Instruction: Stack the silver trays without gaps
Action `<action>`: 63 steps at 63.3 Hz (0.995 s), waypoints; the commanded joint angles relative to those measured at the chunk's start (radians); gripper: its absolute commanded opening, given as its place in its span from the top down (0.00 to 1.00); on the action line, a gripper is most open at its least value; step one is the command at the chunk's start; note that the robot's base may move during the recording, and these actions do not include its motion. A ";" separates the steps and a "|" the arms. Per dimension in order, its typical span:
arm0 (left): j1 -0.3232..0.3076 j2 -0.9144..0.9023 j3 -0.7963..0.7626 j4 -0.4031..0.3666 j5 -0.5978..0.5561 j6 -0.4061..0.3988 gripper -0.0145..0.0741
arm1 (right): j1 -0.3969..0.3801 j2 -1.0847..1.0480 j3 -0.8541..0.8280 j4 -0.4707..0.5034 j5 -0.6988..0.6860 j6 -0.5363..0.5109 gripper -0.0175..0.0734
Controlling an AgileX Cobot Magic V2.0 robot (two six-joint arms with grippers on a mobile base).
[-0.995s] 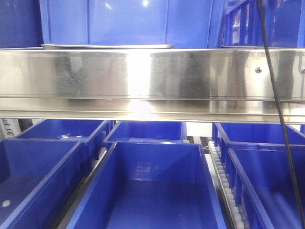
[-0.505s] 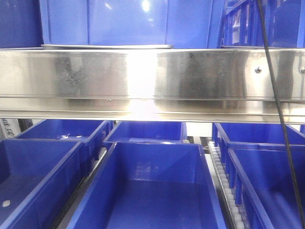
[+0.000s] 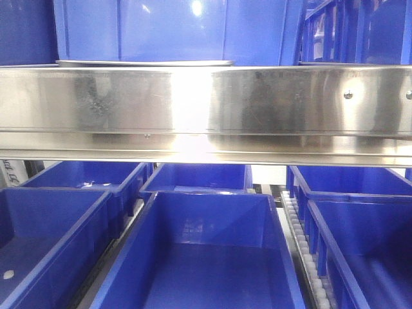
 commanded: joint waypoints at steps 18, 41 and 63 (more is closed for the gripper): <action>-0.006 -0.006 -0.003 -0.007 -0.022 0.000 0.82 | -0.099 -0.480 0.366 -0.093 -0.075 -0.008 0.89; -0.006 -0.006 -0.003 -0.007 -0.022 0.000 0.82 | -0.458 -0.944 0.772 -0.093 -0.085 -0.008 0.89; -0.006 -0.006 -0.003 -0.007 -0.022 0.000 0.82 | -0.617 -1.150 1.046 -0.091 -0.123 -0.008 0.89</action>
